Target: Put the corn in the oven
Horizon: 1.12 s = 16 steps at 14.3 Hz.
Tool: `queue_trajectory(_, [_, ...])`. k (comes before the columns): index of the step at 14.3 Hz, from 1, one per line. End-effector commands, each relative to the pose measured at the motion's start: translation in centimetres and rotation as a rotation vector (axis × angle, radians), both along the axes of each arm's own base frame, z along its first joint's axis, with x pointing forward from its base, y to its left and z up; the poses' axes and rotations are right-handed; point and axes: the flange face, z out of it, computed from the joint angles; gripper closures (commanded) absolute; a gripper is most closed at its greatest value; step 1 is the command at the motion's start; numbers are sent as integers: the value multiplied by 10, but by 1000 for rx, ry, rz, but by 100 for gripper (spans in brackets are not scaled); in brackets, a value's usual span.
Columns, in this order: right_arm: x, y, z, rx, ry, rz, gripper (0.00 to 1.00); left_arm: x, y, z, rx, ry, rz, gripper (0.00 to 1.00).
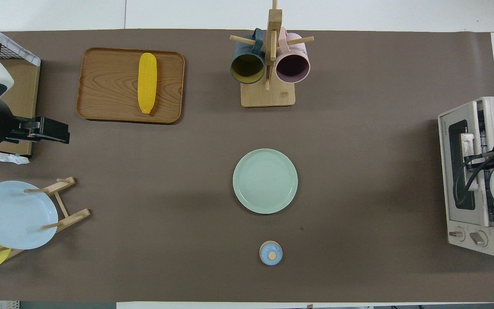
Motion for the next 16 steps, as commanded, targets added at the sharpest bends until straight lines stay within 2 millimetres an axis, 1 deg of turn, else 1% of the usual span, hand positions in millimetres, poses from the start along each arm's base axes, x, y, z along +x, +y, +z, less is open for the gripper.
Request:
queue_trajectory(1, [10, 8, -35, 28, -3, -18, 100, -3, -4, 1, -12, -7, -3, 0])
queue_trajectory(2, [14, 13, -44, 31, -1, -18, 100, -3, -5, 1, -13, -7, -6, 0])
queue_trajectory(6, [22, 38, -63, 48, -16, -39, 100, -4, -4, -1, -10, 2, -11, 0])
queue_trajectory(8, [21, 45, -76, 53, -25, -35, 100, -4, -5, 0, -12, 0, -8, 0])
queue_trajectory(9, [21, 48, -85, 56, -27, -29, 100, -4, -5, 0, -12, 0, -8, 0])
queue_trajectory(11, [23, 49, -96, 60, -32, -29, 100, -4, -5, 0, -12, 0, -8, 0])
queue_trajectory(15, [19, 53, -109, 58, -65, -25, 100, -4, -5, 0, -12, 2, -6, 0])
queue_trajectory(16, [19, 62, -112, 60, -70, -12, 100, -4, -4, -1, -11, 5, -8, 0])
